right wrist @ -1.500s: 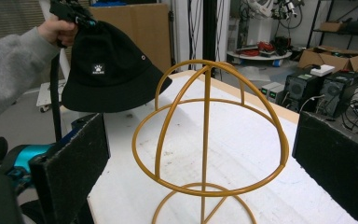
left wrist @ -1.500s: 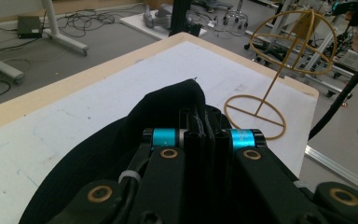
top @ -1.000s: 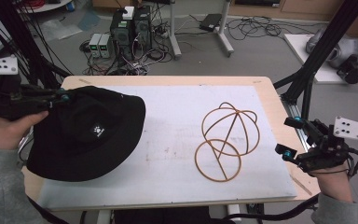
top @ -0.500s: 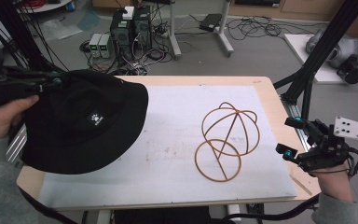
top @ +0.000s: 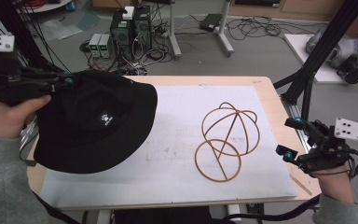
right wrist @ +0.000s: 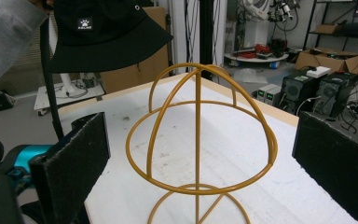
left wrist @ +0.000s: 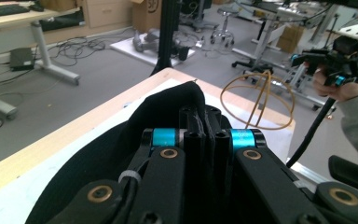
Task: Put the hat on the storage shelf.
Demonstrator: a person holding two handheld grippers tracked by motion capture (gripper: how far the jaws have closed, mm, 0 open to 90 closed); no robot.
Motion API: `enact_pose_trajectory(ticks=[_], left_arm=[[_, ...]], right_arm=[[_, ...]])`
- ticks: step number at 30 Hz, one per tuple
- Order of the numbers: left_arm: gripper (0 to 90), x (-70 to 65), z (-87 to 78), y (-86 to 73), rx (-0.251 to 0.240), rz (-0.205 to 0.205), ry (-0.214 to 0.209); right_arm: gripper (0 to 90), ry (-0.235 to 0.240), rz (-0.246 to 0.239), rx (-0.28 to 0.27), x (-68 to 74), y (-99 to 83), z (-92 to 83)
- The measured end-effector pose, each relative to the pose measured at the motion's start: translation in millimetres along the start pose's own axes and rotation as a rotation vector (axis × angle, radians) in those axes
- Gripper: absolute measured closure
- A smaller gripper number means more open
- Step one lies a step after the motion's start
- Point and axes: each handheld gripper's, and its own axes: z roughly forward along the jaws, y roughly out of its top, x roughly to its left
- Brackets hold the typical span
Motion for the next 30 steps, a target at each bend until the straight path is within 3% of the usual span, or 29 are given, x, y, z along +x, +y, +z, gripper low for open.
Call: enact_pose_trajectory(ticks=[6, 14, 23, 30], left_arm=[[87.8, -0.1, 10.9, 2.8, -0.021, -0.007, -0.030], [87.9, -6.9, 25.7, 10.3, -0.012, 0.011, -0.070], [87.9, -18.8, 41.6, 28.8, -0.014, 0.042, -0.127], [87.9, -31.6, 66.1, 45.7, -0.012, 0.078, -0.187]], right_arm=[[3.1, -0.007, 0.002, -0.003, 1.4, 0.0, -4.1], [3.1, -0.008, 0.006, 0.000, 3.3, -0.3, -7.2], [3.1, -0.018, 0.004, -0.006, 4.9, -0.9, -12.5], [3.1, -0.019, 0.010, -0.005, 7.1, -2.0, -16.5]])
